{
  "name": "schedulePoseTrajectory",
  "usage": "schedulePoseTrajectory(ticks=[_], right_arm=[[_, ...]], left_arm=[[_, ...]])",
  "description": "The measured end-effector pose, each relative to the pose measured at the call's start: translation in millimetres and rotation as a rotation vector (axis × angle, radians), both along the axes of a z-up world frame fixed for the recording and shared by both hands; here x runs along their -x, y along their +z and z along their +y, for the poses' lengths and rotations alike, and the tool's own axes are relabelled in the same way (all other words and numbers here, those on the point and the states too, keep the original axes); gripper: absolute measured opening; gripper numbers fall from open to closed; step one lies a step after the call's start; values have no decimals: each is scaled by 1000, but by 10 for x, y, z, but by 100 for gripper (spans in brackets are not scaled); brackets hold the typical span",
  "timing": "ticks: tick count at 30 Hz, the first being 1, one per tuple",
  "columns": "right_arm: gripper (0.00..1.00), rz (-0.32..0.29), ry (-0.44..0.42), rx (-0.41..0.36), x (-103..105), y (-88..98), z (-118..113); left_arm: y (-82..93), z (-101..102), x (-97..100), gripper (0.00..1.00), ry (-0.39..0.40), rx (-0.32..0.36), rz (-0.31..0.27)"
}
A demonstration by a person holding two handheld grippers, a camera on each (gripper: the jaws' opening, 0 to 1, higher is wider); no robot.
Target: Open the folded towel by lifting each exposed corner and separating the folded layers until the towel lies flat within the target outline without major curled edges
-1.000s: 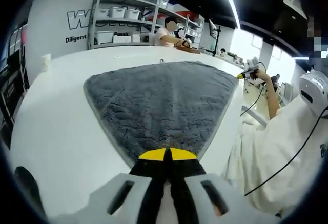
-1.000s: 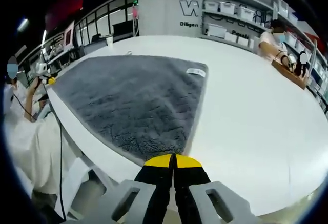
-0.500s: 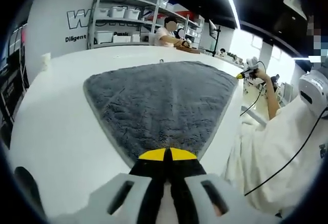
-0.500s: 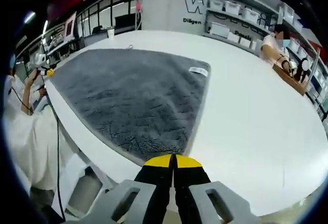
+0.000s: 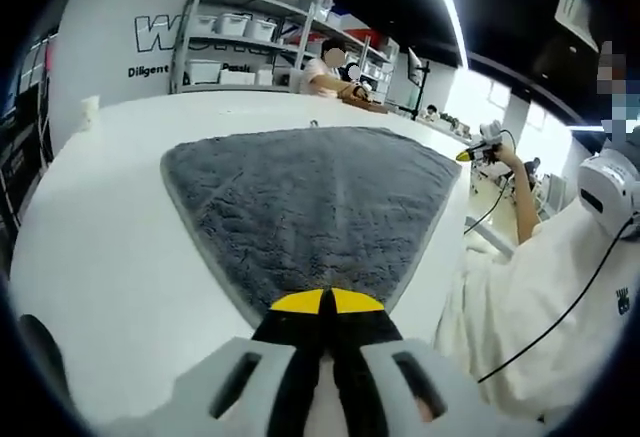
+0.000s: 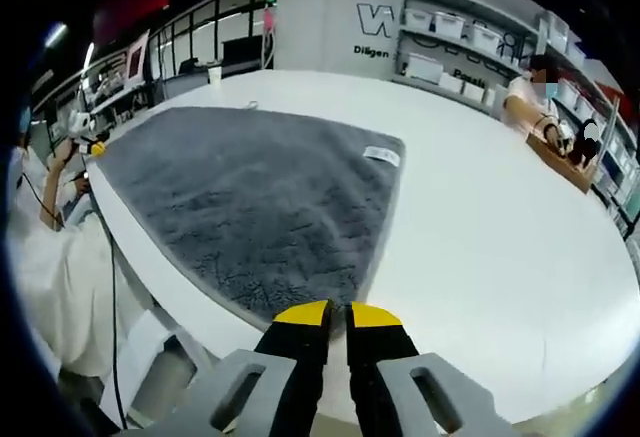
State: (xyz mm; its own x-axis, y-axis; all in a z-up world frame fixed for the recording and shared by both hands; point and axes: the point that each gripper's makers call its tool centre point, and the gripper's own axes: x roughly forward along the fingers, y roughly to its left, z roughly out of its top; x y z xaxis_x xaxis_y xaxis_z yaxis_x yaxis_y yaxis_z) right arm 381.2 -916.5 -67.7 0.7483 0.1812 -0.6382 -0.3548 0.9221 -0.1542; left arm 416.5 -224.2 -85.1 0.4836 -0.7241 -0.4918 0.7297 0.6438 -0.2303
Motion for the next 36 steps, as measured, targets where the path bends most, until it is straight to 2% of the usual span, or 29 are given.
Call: schedulePoseTrajectory(ticks=[2,6,10,16,18,19,21,22,23,25,27,33,36], right_arm=[[9,-14,-36,-18,-20,30,-27],[19,-12,-52,-28,-23,27,-56],[20,-37,-38,-12,-62,69,-44],[20,-94,43,-42,-135,163,167],[29,-119,11,-33,-174,206,123],[40,-146,-13,-8,-207,246,63],[57,-190,-49,38,-249,319,-20],[64,-196,-68,36,-251,334,-41],[66,-196,-72,26,-249,341,-39],[66,-188,-97,-31,-241,346,-15],[67,-200,-88,-51,-254,365,14],[69,-229,-85,-31,-312,419,35],[70,-247,-74,-30,-335,454,27]], left_arm=[[2,-2,-1,1,3,3,-1],[3,-10,-4,1,5,13,1],[4,-18,-8,1,13,19,9],[6,-21,-7,1,11,-7,-4],[6,-20,-5,1,8,-6,-6],[5,-20,-4,1,8,-4,-6],[5,-18,-3,1,7,3,-6],[5,-18,-2,1,9,7,-4],[5,-14,-4,1,8,10,-4],[5,-13,-6,1,10,17,-3],[5,-13,-7,1,11,19,-4],[9,-21,-11,1,3,24,-10],[13,-40,-22,1,-8,56,-14]])
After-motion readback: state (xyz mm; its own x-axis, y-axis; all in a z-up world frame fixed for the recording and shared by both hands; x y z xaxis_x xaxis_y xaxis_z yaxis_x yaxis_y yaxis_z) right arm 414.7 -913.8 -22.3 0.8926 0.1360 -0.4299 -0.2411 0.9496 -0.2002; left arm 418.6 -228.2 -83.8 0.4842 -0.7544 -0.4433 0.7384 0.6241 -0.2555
